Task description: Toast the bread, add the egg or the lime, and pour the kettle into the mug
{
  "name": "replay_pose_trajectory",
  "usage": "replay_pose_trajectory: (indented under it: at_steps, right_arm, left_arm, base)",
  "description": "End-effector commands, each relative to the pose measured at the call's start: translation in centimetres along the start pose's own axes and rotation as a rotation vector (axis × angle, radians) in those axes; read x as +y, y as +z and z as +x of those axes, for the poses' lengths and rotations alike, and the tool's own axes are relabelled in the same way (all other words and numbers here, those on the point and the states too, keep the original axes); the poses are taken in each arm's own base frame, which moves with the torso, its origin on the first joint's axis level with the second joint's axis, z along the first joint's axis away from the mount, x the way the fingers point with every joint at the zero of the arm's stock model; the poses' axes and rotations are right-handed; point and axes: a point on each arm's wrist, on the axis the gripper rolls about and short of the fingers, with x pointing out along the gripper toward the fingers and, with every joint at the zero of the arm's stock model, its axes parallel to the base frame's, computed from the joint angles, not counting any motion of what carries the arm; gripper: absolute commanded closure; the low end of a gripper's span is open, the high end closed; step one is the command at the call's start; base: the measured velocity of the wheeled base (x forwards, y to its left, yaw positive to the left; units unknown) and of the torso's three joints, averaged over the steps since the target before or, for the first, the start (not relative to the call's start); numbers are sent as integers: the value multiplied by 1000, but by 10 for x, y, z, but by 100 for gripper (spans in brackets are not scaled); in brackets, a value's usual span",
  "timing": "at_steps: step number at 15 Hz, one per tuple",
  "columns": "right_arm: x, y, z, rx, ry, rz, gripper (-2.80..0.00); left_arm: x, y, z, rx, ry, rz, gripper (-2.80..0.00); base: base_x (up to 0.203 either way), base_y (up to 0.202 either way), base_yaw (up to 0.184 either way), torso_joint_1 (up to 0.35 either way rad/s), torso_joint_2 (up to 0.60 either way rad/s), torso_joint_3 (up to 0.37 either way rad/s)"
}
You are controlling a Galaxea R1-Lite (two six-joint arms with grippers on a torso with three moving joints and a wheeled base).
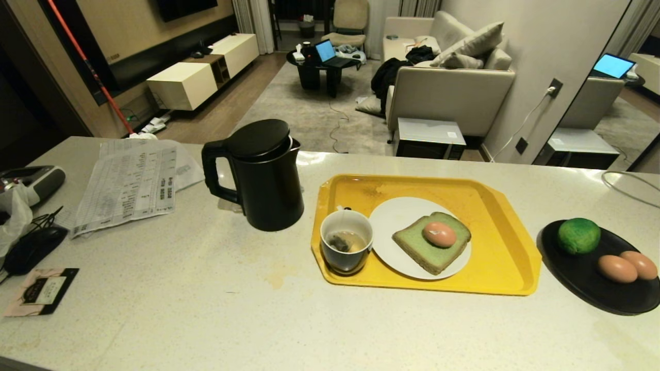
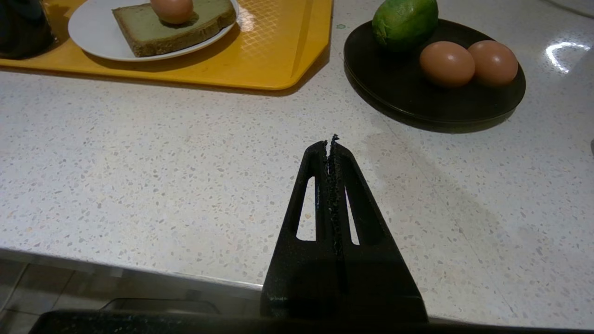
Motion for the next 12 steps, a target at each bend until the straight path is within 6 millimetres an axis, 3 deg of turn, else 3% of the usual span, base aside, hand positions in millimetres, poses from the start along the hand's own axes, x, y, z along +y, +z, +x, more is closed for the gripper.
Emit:
replay_pose_trajectory:
  at_steps: [1,12]
  right_arm:
    - [0,-1,0,2,0,0,0]
    - [0,-1,0,4,0,0,0]
  left_arm:
    - [0,0,0,0,1,0,0]
    - [0,0,0,0,1,0,0]
  base:
    - [0,0,0,0,0,0]
    - [0,0,0,0,0,0]
